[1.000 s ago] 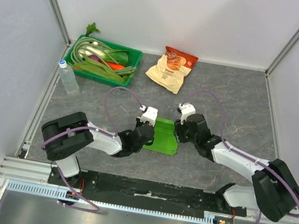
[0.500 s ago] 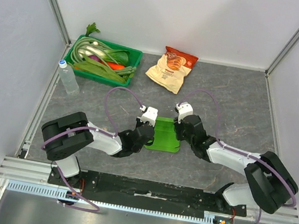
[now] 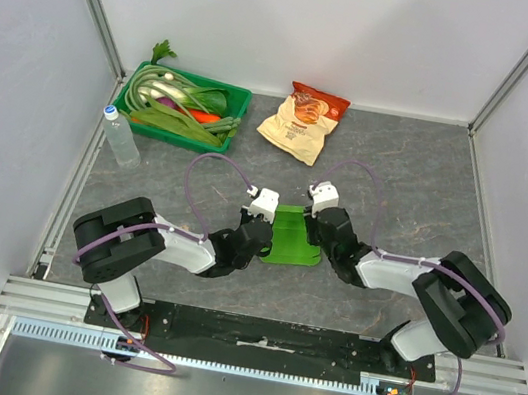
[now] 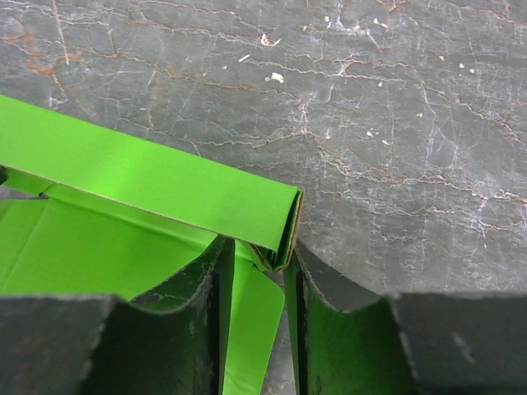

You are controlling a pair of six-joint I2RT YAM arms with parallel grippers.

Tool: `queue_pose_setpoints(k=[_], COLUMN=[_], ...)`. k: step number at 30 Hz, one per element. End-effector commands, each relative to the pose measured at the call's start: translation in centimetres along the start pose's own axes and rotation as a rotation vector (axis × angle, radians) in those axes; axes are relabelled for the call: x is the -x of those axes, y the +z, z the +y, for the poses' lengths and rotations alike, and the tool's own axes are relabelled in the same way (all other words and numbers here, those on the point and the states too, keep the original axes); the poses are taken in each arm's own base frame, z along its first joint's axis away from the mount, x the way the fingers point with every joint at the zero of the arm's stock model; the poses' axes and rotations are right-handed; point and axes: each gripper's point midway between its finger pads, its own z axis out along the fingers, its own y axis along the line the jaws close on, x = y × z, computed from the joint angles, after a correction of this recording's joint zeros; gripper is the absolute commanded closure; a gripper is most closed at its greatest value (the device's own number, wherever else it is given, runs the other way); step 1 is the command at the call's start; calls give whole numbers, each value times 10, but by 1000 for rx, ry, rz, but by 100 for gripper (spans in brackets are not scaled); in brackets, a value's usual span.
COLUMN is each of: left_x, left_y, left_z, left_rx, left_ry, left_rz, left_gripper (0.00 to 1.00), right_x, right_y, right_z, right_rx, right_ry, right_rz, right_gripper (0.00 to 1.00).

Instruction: Fold the paper box

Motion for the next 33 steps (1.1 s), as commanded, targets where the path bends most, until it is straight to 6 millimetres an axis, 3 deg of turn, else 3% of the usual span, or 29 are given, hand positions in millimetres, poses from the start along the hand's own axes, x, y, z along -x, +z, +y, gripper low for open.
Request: queue_pose_setpoints(k=[1, 6, 7, 9, 15, 17, 20, 21, 24, 25, 28, 31, 33], left_x=[9, 13, 13, 15, 17, 20, 27, 40, 42, 58, 74, 85, 99], left_y=[-2, -2, -2, -2, -1, -2, -15, -25, -45, -59, -87, -102, -98], left_z=[-7, -8, -7, -8, -10, -14, -12, -10, -6, -4, 4, 14, 30], left_rx=[-17, -12, -9, -7, -1, -23, -65, -81, -142, -178, -242, -264, -258], left_ry=[-35, -46, -50, -61, -111, -115, -126, -137, -132, -162, -199, -214, -255], left_rz=[-22, -30, -31, -33, -32, -29, -37, -54, -28, -58, -75, -70, -81], left_gripper=[98, 98, 98, 98, 98, 94, 71, 61, 45, 44, 41, 39, 42], right_x=[16, 17, 18, 17, 4, 0, 2, 0, -7, -8, -13, -12, -9], right_y=[7, 14, 14, 14, 10, 11, 9, 9, 13, 14, 19, 19, 17], right_z=[-10, -12, -11, -9, -1, 3, 15, 17, 27, 28, 38, 43, 45], right_rx=[-87, -152, -161, -204, -322, -309, -200, -182, -85, -77, -4, 52, 96], right_ry=[16, 15, 12, 4, 45, 32, 16, 1, -42, -55, -103, -114, -138], right_rz=[-104, -129, -130, -135, -158, -156, -166, -150, -99, -90, -43, -37, -40], right_gripper=[66, 83, 92, 100, 100, 100, 100, 100, 100, 100, 100, 100, 100])
